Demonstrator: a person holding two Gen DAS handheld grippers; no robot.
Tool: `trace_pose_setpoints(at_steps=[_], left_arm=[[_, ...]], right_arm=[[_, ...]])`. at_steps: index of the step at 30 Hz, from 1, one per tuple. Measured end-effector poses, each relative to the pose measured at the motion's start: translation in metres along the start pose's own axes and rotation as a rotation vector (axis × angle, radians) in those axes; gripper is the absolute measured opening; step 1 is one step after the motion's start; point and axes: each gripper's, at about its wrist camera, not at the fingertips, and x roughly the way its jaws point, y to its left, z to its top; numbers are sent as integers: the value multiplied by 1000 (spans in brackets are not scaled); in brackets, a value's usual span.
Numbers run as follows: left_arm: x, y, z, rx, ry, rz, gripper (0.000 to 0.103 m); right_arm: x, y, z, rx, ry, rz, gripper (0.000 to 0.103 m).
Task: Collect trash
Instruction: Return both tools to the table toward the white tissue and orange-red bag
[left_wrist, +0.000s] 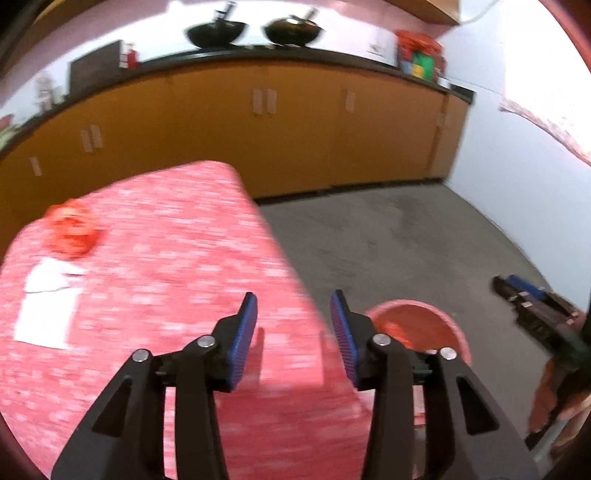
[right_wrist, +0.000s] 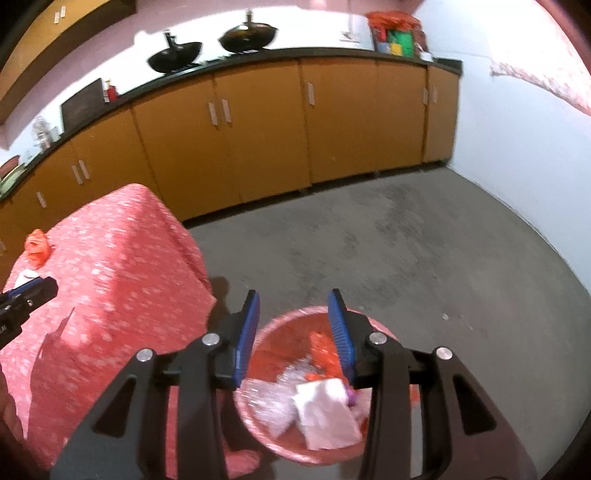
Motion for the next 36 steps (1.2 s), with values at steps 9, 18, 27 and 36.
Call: trace_pose_setpoints(at_steps=[9, 18, 27, 36], left_arm=[[-22, 162, -16, -127, -8, 299, 55], [-5, 261, -23, -269, 91, 388, 55], [21, 271, -9, -278, 120, 314, 55], [48, 266, -4, -263, 181, 304, 54]], right_arm=[[-25, 114, 25, -79, -82, 170, 48], [-31, 219, 20, -158, -72, 316, 50], [-25, 256, 11, -231, -46, 333, 50], [-14, 259, 12, -238, -24, 319, 50]])
